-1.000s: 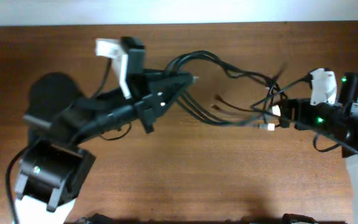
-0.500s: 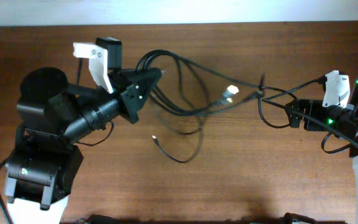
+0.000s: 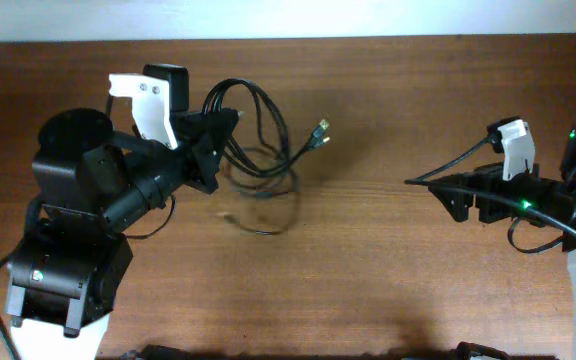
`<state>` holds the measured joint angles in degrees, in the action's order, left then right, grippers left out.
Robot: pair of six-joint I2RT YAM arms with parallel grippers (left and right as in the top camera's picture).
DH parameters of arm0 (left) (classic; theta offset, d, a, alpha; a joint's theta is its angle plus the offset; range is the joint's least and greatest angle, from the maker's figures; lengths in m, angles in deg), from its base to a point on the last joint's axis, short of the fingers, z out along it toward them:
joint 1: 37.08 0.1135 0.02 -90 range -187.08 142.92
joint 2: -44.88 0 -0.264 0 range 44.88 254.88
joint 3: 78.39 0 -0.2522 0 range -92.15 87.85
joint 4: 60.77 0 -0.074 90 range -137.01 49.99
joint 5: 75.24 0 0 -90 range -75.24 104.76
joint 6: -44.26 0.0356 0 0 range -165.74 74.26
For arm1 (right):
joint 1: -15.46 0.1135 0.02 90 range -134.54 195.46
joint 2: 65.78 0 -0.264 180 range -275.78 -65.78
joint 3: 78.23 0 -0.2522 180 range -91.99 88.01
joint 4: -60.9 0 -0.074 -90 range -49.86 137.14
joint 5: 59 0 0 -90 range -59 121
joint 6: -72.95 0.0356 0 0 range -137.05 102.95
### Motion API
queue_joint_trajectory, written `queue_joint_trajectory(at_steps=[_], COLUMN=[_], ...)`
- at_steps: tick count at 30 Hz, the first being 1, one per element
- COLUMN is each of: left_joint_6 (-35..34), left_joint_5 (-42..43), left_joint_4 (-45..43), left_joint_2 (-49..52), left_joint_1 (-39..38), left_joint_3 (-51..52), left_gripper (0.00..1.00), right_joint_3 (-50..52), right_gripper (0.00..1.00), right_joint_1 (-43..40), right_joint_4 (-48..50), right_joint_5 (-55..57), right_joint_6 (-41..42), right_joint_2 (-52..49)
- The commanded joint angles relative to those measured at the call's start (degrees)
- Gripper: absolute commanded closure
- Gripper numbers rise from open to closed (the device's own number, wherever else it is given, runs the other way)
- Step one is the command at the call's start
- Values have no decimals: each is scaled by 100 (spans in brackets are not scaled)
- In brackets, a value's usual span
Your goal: Untangle cables
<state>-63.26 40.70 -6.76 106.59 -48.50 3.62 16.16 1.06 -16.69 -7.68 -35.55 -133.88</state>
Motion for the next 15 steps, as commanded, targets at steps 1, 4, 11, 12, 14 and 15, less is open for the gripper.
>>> queue_joint_trajectory(at_steps=[1, 4, 11, 12, 14, 15], left_joint_6=[94, 96, 142, 142, 140, 138], left_joint_5=[-48, -48, 166, 166, 168, 188], left_joint_4=[70, 111, 345, 404, 446, 444], left_joint_2=[-55, -42, 225, 321, 544, 686], left_joint_1=[46, 46, 46, 44, 44, 44], left_joint_3=[-111, -111, -111, -111, -111, -111], left_gripper=[100, 100, 100, 100, 100, 100], right_joint_3=[-4, -4, -4, -4, -4, -4], right_gripper=[1, 1, 1, 1, 1, 1], right_joint_1=[-35, -35, -35, -35, -35, -35], right_joint_4=[-31, -33, -33, -33, -33, -33], right_joint_5=[-275, -278, -273, -273, -273, -273], right_joint_6=[-142, -140, -140, -140, -142, -142], right_joint_2=[-15, -15, -15, -15, -15, -15])
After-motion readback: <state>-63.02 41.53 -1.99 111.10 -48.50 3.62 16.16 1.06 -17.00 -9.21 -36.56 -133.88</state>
